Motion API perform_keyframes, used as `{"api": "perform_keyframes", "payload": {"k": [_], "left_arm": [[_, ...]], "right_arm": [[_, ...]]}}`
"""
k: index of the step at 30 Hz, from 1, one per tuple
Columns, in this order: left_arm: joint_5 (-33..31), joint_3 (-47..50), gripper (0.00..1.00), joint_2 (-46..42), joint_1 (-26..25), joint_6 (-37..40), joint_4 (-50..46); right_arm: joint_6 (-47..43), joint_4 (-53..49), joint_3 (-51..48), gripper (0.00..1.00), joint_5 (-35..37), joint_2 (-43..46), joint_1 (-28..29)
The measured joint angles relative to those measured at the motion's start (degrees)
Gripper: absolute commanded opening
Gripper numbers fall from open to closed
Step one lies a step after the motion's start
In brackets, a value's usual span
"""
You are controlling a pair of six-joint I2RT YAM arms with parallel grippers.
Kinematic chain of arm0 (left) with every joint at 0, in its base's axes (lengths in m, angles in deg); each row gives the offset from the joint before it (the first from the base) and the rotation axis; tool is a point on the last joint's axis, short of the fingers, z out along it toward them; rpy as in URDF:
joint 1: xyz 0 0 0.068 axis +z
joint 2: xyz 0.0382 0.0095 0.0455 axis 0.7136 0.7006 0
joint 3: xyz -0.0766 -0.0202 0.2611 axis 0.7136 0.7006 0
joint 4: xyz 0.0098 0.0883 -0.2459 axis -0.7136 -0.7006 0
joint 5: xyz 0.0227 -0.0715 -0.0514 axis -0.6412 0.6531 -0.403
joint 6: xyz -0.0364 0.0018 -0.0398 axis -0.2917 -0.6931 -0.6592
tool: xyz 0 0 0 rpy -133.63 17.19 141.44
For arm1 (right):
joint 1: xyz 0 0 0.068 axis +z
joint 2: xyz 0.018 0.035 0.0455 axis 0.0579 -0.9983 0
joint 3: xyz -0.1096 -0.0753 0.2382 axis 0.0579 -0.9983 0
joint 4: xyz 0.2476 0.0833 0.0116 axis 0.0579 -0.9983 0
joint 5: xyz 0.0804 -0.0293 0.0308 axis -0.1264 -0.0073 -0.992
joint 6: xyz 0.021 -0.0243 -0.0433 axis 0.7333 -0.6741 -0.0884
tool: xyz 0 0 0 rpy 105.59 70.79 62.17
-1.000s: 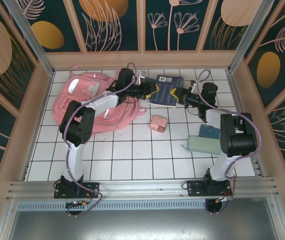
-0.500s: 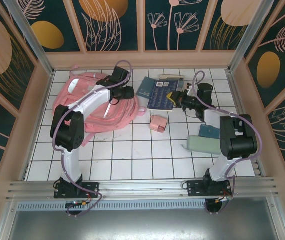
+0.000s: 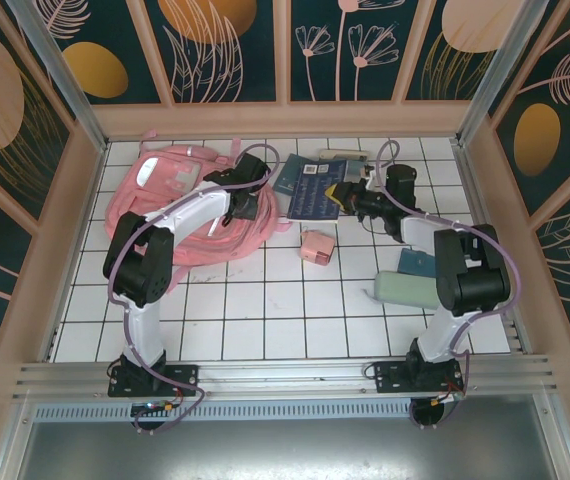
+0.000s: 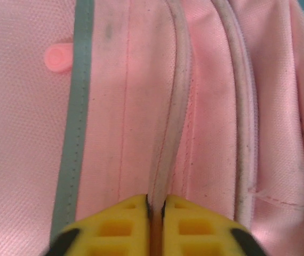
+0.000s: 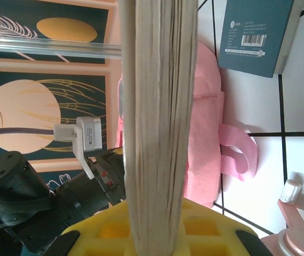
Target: Pack the student bag
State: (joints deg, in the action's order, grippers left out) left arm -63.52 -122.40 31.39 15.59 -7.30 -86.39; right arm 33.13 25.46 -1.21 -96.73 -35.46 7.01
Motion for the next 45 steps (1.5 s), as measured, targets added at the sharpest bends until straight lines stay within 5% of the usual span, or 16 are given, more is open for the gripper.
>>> {"api": "perform_keyframes", "payload": {"k": [14,33,45], "left_arm": [[6.99,-8.61,0.0,-6.91,5.11,-0.52,-5.9],[37.51,-10.21,0.0,-16.09,21.94,-7.3,-3.56],[49.53,-9.51,0.0,-16.24,24.65,-10.16,-1.11]], "right_arm": [[5.05,7.67,1.75,0.0,0.81,-7.13,6.49],[15.37,18.64,26.73,0.0,13.75,-30.16,23.04],[19.56,15.8,44.17,0.0,22.08,-42.93,29.68]]}}
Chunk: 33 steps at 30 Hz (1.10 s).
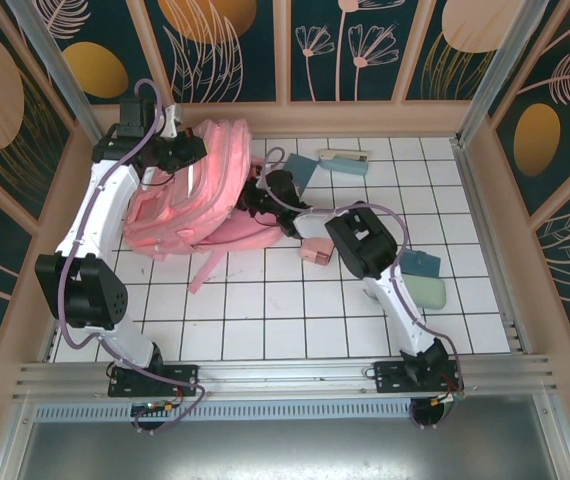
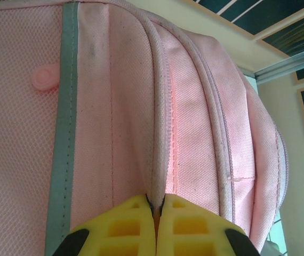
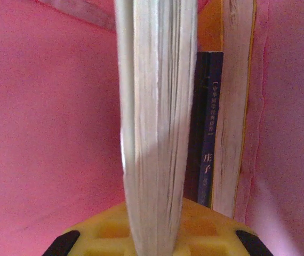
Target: Pack the student bag
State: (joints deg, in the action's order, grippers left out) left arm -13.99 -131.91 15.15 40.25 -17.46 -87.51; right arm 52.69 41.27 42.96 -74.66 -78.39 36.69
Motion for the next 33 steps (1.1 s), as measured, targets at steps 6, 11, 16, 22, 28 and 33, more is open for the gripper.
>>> {"api": "perform_keyframes", "payload": {"k": [6,11,16,22,28,33], "left_arm": [[1.38,0.24,0.0,0.0,0.22,-0.17,0.07],[2.62,0.42,0.0,0.0,0.81,-0.15,0.13],[3.32,0.55,0.0,0.0,0.9,-0.15,0.48],[4.31,1.29,0.0,0.0,0.9,-0.15,0.98],[4.7,1.95,0.0,0.0,0.9,-0.15,1.62],[5.35,2.95,0.0,-0.04,0.9,-0.2,2.82]], "right_arm": [[-3.23,-11.45,9.31,0.41,3.1,-3.48,2.73],[-7.32,-17.7,10.49,0.44,3.5,-3.15,3.34],[-10.78,-21.27,6.16,0.43,4.11,1.03,2.75],[-13.46,-23.89,2.62,0.23,4.48,3.87,1.84],[-12.92,-24.61,3.39,0.0,3.15,3.41,1.62],[-12.07,-24.55,9.99,0.0,1.16,-0.9,1.88]]}}
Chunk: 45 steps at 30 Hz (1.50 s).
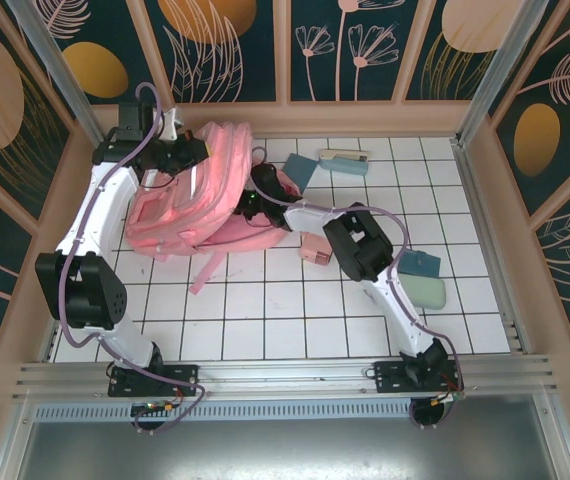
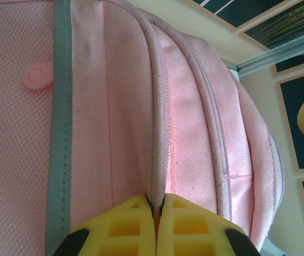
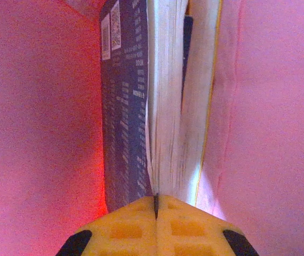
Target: Pack the student bag
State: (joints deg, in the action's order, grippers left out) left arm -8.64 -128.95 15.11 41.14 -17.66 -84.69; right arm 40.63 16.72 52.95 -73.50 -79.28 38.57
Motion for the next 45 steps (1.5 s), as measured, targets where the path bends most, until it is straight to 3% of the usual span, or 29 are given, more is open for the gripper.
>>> {"api": "perform_keyframes", "payload": {"k": [5,8,11,21,26,30,33,36,45], "left_arm": [[0.24,0.44,0.0,-0.09,0.0,0.02,0.28],[-0.37,0.46,0.0,-0.28,0.0,0.28,0.2],[-2.86,0.48,0.0,-0.57,-0.07,1.07,-0.31],[-15.65,3.56,0.0,-4.17,-0.79,4.79,-0.66],[-18.71,5.64,0.0,-4.48,-0.87,6.14,-0.63],[-19.43,7.1,0.01,-4.48,-0.87,6.97,-0.48],[-18.99,8.13,0.1,-4.48,-0.87,7.13,-0.09],[-17.79,9.25,0.33,-4.48,-0.87,6.86,0.94],[-16.9,10.71,0.49,-4.7,-0.46,5.38,1.57]], "right_arm": [[0.17,-1.16,7.5,0.12,-1.86,-4.7,0.92],[-0.46,-1.46,7.19,0.24,-2.25,-4.66,1.14],[-1.88,-1.64,3.06,0.28,-2.01,-2.08,0.94],[-14.05,-10.62,-12.33,0.32,2.38,15.85,-1.57],[-20.83,-13.81,-18.95,0.32,6.67,26.77,-4.2],[-25.03,-15.63,-20.02,0.28,9.88,29.24,-8.35],[-27.58,-18.1,-19.54,0.28,11.3,27.87,-12.22],[-29.75,-20.9,-15.19,0.27,11.98,22.93,-15.1],[-34.1,-29.07,2.16,0.26,13.81,5.79,-15.8]]}}
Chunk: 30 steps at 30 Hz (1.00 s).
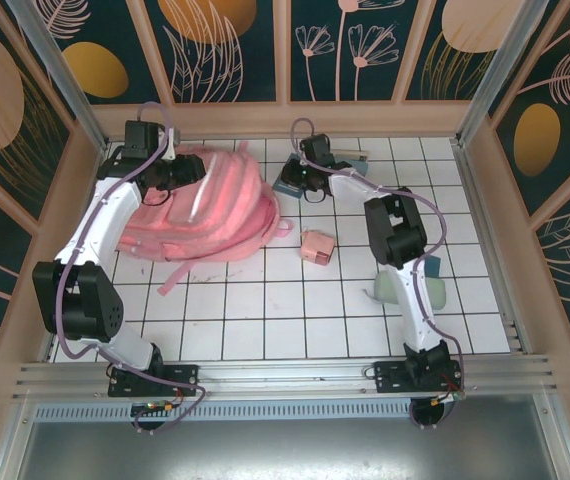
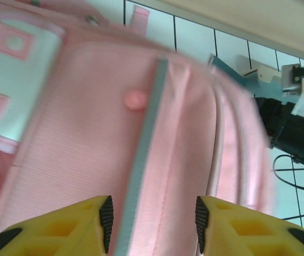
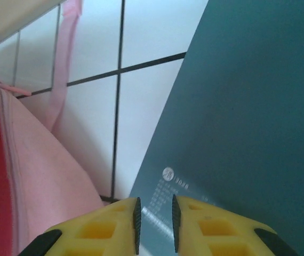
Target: Pack the student bag
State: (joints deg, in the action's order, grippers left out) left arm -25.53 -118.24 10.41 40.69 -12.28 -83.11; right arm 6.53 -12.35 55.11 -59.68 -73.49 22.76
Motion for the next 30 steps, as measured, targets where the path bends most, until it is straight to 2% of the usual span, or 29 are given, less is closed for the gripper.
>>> {"api": "perform_keyframes", "payload": {"k": [3,7,10,16,23,30], "left_arm": [[0.35,1.01,0.54,-0.9,0.26,-0.61,0.04],[0.44,1.81,0.55,-2.67,0.26,-1.25,0.37],[0.66,2.75,0.55,-3.96,0.24,-2.19,1.46],[0.9,3.91,0.55,-4.28,-0.92,-4.02,3.76],[1.09,3.91,0.54,-0.79,-7.63,-5.97,7.1],[1.4,3.89,0.49,6.32,-16.04,-8.35,10.23]], "right_arm": [[-0.44,-2.01,2.91,0.25,0.94,-2.49,-0.02],[-0.85,-1.33,1.77,0.25,1.57,-2.23,-0.13],[-1.05,1.7,-4.5,0.23,2.47,1.14,-0.15],[1.75,5.84,-24.06,0.23,4.81,13.4,-0.81],[6.91,10.58,-41.99,0.24,5.4,25.09,-1.14],[7.43,11.06,-42.86,0.28,3.93,26.21,-1.14]]}}
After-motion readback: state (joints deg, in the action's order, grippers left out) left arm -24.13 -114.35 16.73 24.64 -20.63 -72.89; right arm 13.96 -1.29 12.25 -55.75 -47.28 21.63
